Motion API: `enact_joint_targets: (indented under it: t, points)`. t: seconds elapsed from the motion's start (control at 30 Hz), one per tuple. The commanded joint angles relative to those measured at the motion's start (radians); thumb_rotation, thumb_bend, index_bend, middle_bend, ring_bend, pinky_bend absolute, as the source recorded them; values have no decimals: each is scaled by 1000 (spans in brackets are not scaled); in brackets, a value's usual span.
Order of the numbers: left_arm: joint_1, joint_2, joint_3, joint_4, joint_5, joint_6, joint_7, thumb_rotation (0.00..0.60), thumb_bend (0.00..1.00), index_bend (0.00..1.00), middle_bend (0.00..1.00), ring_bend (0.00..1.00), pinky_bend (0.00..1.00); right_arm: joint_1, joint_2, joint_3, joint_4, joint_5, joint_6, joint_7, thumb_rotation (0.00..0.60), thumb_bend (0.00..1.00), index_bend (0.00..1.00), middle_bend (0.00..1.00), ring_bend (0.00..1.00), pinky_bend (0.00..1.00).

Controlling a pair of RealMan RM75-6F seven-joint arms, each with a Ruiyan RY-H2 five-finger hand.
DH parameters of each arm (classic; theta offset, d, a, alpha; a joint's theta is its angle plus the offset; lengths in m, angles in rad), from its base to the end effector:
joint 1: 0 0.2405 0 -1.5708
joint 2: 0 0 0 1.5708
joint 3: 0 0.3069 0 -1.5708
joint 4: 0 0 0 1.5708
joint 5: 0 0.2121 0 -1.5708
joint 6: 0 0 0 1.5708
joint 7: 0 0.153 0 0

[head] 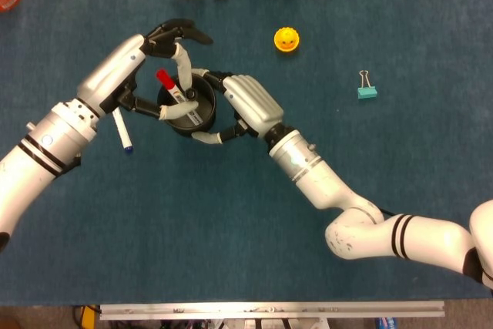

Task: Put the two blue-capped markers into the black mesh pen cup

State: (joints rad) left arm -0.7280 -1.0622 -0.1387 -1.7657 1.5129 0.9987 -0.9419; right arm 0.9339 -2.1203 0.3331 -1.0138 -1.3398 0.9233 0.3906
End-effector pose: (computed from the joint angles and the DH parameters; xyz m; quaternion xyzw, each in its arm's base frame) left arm -0.1545 0.3619 0.1296 -0.5763 -0.6041 -0.5392 0.1108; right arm -0.0355 -0.3708 -0.1794 0.6106 -0.5568 0.5439 0.1458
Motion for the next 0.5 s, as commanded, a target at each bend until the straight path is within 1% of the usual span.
enact_joint_targets:
  t: [0.03, 0.1, 0.2, 0.3, 0.37, 0.43, 0.5]
  points:
    - [2, -1, 4, 5, 10, 2, 4, 600, 238, 531, 170, 25, 85, -1, 2, -1, -1, -1, 0, 1, 600, 454, 422, 415, 335, 306]
    - [4, 0, 7, 8, 18, 5, 0, 600, 237, 449, 121, 1, 65, -1, 4, -1, -2, -2, 2, 1, 600, 454, 422, 415, 335, 306]
    - [6, 2, 10, 14, 26, 10, -4, 600, 237, 401, 93, 0, 53, -3, 7, -2, -4, -1, 2, 1, 600, 454, 422, 415, 335, 306]
    - [7, 5, 12, 15, 30, 9, -8, 600, 237, 303, 62, 0, 46, -6, 10, -4, -7, -2, 4, 1, 600, 454, 422, 415, 335, 306]
    - [8, 17, 14, 15, 38, 10, -11, 600, 237, 261, 52, 0, 44, -10, 18, -7, -9, -3, 5, 3, 600, 454, 422, 415, 335, 306]
    - [11, 33, 18, 17, 52, 17, -4, 600, 236, 237, 47, 0, 44, -15, 29, -10, -9, -5, 8, 3, 600, 454, 422, 415, 335, 306]
    - [20, 53, 22, 23, 68, 34, 18, 600, 237, 238, 49, 0, 44, -24, 51, -15, -14, -9, 12, 6, 600, 454, 422, 415, 335, 306]
